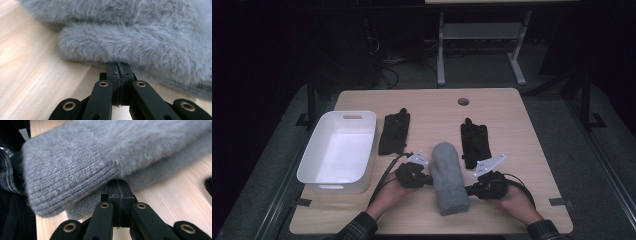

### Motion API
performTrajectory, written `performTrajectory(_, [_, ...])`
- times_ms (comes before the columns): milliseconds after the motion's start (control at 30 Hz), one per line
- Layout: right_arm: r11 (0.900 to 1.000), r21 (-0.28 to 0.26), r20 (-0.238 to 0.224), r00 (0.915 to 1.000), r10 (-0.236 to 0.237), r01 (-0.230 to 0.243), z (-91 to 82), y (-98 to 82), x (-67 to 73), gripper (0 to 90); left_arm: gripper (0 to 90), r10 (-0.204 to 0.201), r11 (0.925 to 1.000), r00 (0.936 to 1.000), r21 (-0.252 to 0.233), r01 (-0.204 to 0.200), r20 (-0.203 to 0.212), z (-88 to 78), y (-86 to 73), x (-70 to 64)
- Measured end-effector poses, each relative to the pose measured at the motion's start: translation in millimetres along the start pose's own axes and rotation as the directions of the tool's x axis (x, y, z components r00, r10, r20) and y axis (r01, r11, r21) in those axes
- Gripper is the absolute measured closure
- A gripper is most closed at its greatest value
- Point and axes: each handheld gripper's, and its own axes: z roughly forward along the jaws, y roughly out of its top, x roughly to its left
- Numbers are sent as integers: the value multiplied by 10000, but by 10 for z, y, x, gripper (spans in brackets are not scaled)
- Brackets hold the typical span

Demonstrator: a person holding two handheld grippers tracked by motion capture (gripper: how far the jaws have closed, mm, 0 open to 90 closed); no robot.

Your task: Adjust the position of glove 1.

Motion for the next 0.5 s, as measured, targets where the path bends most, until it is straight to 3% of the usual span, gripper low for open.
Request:
performTrajectory(167, [9998,-77,-231,9996,-171,170,105,98,46,900,888,-244,9996,9995,-144,242,-178,-45,-2,84])
performTrajectory(233, [9997,-64,-271,9993,-255,253,148,132,54,900,891,-82,9999,9996,-63,80,-264,-56,4,131])
performTrajectory(500, [9983,-105,-435,9974,-580,576,314,278,136,900,892,-336,9990,9981,-306,320,-517,-59,59,252])
